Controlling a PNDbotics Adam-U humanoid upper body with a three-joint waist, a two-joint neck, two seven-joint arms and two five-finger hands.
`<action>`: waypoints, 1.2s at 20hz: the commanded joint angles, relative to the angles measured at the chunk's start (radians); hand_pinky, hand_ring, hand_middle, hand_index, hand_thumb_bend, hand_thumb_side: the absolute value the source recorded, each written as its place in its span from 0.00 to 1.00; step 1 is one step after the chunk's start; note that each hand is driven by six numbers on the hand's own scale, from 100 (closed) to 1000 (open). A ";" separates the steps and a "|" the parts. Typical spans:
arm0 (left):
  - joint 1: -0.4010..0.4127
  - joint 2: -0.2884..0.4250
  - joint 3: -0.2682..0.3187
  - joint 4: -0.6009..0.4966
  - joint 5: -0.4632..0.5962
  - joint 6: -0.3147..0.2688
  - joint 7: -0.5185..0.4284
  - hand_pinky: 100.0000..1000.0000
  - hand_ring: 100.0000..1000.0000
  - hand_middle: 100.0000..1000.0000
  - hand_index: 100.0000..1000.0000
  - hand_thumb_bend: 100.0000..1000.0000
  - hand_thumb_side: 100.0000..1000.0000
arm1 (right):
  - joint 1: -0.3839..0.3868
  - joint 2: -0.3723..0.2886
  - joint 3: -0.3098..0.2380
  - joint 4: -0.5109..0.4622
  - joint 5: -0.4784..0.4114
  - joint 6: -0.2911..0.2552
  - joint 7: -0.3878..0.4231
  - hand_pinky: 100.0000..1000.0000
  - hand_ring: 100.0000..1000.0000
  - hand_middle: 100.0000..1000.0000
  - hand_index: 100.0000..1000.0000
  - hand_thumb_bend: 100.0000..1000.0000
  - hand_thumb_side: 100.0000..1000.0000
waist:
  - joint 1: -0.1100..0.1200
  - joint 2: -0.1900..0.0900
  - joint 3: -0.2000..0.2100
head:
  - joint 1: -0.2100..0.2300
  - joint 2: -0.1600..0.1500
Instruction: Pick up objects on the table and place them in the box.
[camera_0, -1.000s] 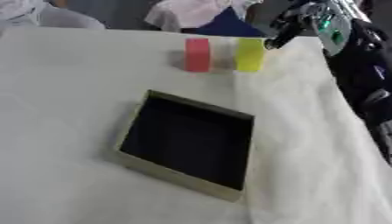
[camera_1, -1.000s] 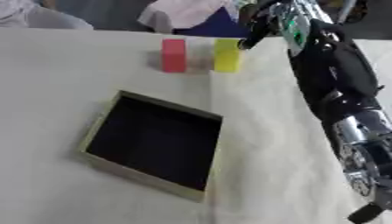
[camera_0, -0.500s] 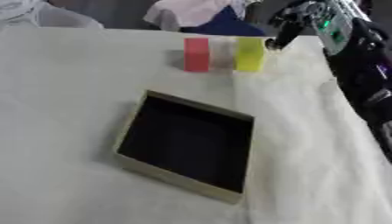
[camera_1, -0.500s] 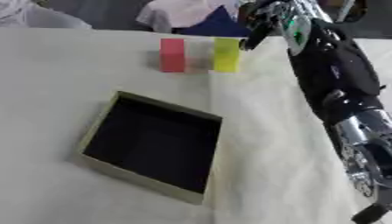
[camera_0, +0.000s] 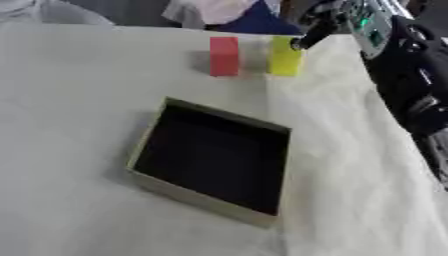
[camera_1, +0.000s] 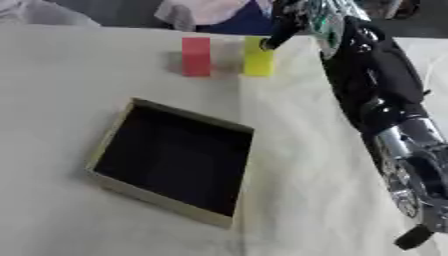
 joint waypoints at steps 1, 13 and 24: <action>-0.011 0.025 0.001 -0.020 -0.003 0.001 -0.005 0.63 0.70 0.67 0.76 0.21 0.66 | -0.033 -0.016 0.010 -0.003 0.029 -0.018 0.013 1.00 1.00 0.99 1.00 0.11 0.34 | 0.003 -0.016 0.001 | -0.004 0.010; -0.012 0.022 -0.001 -0.020 -0.001 0.003 -0.008 0.63 0.70 0.67 0.76 0.21 0.67 | -0.037 -0.013 0.012 0.025 0.036 -0.032 0.033 1.00 1.00 1.00 1.00 0.15 0.18 | 0.003 -0.007 0.003 | -0.005 0.006; -0.014 0.021 -0.002 -0.020 0.000 0.005 -0.010 0.63 0.70 0.68 0.76 0.20 0.68 | -0.049 -0.006 0.017 0.008 0.056 -0.042 -0.002 1.00 1.00 1.00 1.00 0.18 0.17 | -0.001 0.004 0.005 | -0.004 -0.009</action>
